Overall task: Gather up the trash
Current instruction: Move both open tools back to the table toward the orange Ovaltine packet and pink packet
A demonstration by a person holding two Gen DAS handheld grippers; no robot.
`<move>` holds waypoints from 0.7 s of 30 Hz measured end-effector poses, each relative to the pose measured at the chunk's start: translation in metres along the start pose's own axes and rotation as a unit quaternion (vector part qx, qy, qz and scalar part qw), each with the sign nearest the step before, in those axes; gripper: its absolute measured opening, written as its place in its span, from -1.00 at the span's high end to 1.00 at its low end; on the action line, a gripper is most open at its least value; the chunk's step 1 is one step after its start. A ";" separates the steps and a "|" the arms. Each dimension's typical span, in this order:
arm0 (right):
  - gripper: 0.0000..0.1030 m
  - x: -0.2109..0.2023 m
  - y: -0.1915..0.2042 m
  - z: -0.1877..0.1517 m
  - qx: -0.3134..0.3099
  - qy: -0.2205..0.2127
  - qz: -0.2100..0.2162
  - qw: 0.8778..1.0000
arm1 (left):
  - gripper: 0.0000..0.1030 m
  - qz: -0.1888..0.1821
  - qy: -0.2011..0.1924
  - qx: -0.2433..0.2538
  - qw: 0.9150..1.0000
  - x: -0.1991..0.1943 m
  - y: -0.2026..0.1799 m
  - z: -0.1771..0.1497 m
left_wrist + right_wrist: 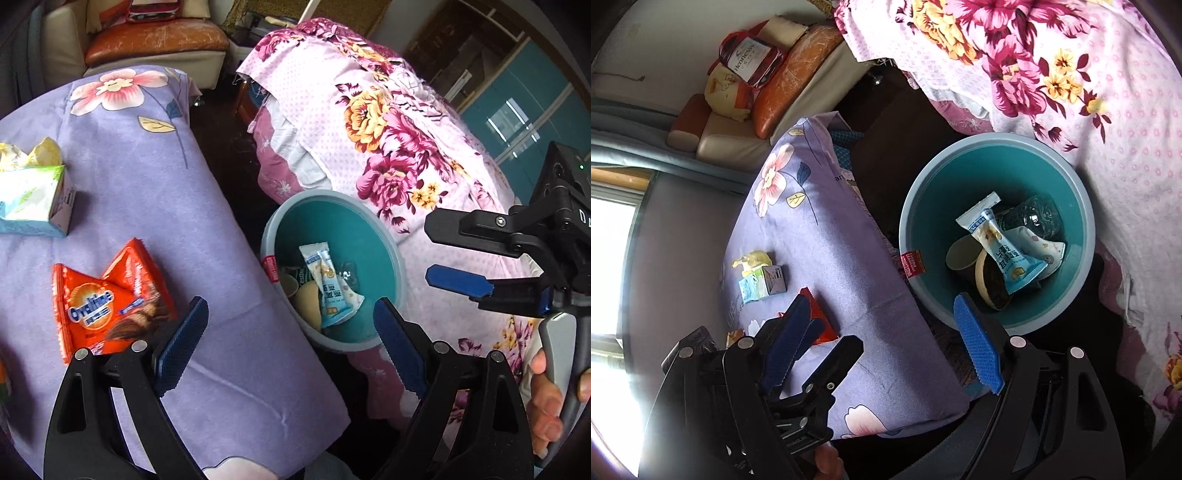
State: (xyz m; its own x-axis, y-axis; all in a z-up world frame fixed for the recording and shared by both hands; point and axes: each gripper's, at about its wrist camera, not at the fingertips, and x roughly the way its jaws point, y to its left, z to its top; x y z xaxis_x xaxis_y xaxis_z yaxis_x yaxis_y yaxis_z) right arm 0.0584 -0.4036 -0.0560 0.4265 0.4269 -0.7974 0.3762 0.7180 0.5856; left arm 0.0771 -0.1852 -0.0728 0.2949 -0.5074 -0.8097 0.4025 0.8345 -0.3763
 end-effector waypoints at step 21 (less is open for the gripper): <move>-0.51 0.099 0.113 -0.045 -0.167 0.049 -0.073 0.982 | -0.79 0.068 -0.051 -0.081 0.993 -0.104 0.144 -0.028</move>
State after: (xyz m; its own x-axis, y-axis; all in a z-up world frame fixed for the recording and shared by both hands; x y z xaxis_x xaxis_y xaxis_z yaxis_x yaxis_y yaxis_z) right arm 0.1064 -0.2559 -0.0749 0.3009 0.3442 -0.8894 0.1292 0.9093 0.3956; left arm 0.0805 -0.0066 -0.0556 0.4270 -0.4004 -0.8108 0.2114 0.9160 -0.3410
